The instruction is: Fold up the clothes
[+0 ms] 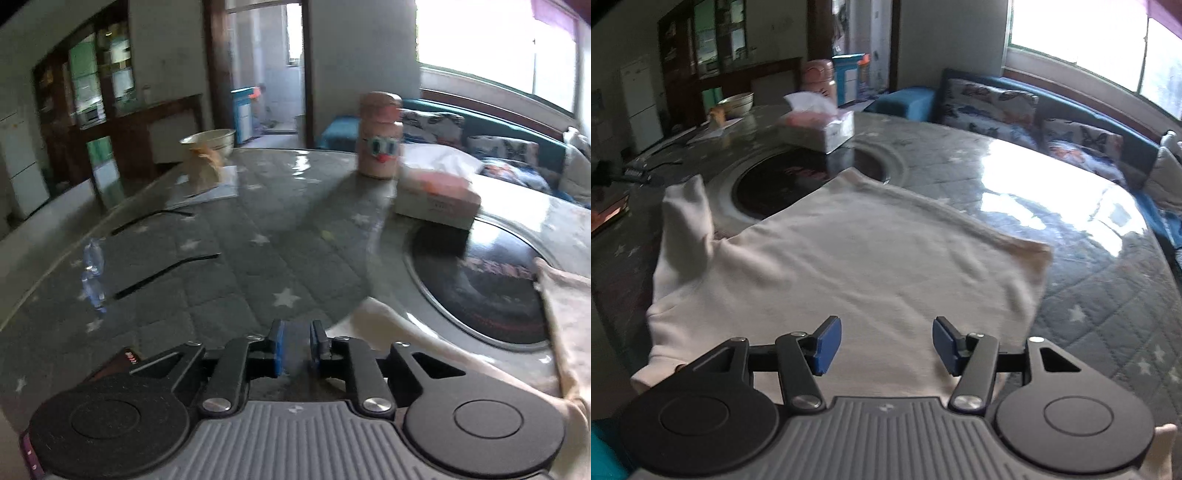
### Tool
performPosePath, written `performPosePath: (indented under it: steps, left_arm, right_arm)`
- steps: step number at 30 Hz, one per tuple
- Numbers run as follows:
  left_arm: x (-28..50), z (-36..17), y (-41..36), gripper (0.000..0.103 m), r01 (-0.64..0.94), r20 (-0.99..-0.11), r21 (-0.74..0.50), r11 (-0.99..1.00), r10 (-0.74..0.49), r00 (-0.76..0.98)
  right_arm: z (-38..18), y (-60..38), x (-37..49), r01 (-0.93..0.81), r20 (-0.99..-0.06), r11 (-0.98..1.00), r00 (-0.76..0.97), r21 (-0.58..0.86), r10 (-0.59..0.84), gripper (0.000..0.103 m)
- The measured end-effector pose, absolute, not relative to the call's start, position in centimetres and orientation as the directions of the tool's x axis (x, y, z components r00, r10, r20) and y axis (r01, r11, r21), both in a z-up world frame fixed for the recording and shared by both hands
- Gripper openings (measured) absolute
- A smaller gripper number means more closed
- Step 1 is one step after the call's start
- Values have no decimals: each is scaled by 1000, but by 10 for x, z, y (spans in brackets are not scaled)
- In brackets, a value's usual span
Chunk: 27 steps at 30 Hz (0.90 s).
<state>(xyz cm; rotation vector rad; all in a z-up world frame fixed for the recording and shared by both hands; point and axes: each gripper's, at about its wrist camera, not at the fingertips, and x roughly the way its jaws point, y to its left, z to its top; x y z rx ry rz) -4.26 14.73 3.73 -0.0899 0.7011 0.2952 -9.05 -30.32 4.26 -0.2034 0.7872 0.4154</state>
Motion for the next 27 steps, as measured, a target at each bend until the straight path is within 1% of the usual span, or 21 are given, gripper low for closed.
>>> performPosePath:
  steps: [2, 6, 9, 10, 11, 15, 17, 19, 20, 21, 23, 27]
  left_arm:
    - [-44, 40, 142, 16, -259, -649, -38, 965, 174, 741]
    - [-40, 37, 115, 17, -80, -640, -110, 991, -9, 768]
    - [-24, 22, 106, 17, -54, -681, -107, 993, -34, 731]
    - [-18, 16, 103, 17, -48, -695, -105, 993, -39, 718]
    - [-14, 12, 101, 17, -44, -691, -80, 996, -24, 722]
    - [1, 7, 88, 19, -27, -652, 79, 996, 72, 755]
    - [3, 4, 85, 29, -26, -634, 138, 990, 109, 766]
    - [-4, 2, 86, 30, -38, -621, 158, 987, 129, 773]
    - [-10, 1, 89, 35, -47, -614, 157, 986, 135, 778]
    - [-15, 1, 93, 36, -56, -611, 152, 987, 138, 780]
    - [-27, 0, 102, 45, -73, -608, 144, 987, 147, 780]
    - [-32, 6, 109, 45, -98, -635, 160, 982, 179, 751]
  right_arm:
    - [41, -299, -90, -447, -727, 894, 621, -22, 293, 56]
    - [38, -294, -89, -455, -732, 890, 612, -18, 298, 56]
    - [39, -293, -91, -460, -728, 888, 615, -16, 305, 57]
    - [40, -292, -92, -461, -725, 887, 616, -16, 307, 59]
    - [40, -293, -93, -461, -725, 887, 616, -14, 309, 62]
    - [37, -292, -92, -461, -731, 887, 611, -19, 302, 62]
    - [36, -292, -94, -463, -733, 886, 606, -11, 308, 62]
    - [35, -290, -96, -472, -735, 882, 600, -4, 317, 62]
    - [35, -288, -97, -482, -736, 876, 594, -1, 325, 62]
    - [35, -287, -98, -491, -737, 871, 589, -1, 332, 62]
    - [36, -281, -99, -510, -736, 860, 580, 7, 349, 62]
    - [41, -259, -96, -577, -719, 816, 553, 33, 421, 60]
